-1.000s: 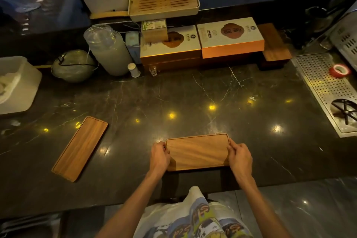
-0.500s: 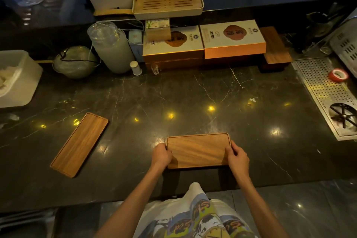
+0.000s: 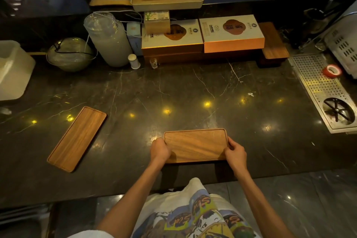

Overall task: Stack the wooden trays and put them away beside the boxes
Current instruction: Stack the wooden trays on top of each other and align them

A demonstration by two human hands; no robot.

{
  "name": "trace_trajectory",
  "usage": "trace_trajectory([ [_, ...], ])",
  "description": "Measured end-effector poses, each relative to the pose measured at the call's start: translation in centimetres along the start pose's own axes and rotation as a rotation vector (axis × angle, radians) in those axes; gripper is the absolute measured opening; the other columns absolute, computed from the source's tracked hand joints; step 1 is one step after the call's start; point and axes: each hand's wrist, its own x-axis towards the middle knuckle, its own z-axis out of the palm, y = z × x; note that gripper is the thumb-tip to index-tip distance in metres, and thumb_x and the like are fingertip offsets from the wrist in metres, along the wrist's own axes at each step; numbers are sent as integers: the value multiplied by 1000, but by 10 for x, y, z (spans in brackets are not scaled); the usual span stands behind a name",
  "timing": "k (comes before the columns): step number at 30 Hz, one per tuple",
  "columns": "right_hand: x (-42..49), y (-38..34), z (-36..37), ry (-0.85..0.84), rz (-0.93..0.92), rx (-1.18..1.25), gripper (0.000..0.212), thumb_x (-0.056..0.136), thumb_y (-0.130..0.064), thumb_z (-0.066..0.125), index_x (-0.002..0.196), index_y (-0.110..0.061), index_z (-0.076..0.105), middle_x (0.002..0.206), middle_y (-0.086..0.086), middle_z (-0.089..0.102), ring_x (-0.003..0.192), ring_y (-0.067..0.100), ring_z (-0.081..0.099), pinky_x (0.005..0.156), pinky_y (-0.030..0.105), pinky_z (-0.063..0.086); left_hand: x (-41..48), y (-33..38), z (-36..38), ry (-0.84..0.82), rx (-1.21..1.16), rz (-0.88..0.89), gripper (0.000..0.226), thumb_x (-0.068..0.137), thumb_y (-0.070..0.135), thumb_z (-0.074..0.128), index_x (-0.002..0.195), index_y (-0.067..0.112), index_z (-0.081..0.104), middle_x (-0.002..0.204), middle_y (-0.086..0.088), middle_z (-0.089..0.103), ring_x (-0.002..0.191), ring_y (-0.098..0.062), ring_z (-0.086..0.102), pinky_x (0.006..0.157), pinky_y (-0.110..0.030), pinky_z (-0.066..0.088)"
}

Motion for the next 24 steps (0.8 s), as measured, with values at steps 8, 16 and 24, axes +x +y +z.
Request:
trace_trajectory([
  [8, -1, -27, 1, 107, -24, -200, 54, 96, -21, 52, 148, -14, 38, 144, 12, 51, 129, 31, 51, 106, 45, 43, 6, -25, -25, -152, -191, 11, 24, 96, 23, 49, 111, 12, 63, 93, -4, 64, 84, -21, 60, 70, -32, 48],
  [16, -36, -131, 151, -194, -310, -305, 36, 96, -18, 51, 132, -19, 57, 125, 4, 66, 104, 16, 64, 85, 27, 50, 37, -129, -132, 135, -524, -193, 19, 95, 21, 49, 88, 12, 63, 82, -13, 68, 77, -31, 67, 72, -40, 55],
  [24, -80, -236, 324, -505, -426, -519, 38, 94, -15, 53, 130, -8, 59, 132, 12, 62, 122, 24, 57, 100, 27, 42, 58, -257, -241, 471, -783, -496, 31, 79, 14, 54, 107, 2, 55, 111, -23, 62, 102, -41, 62, 86, -54, 55],
])
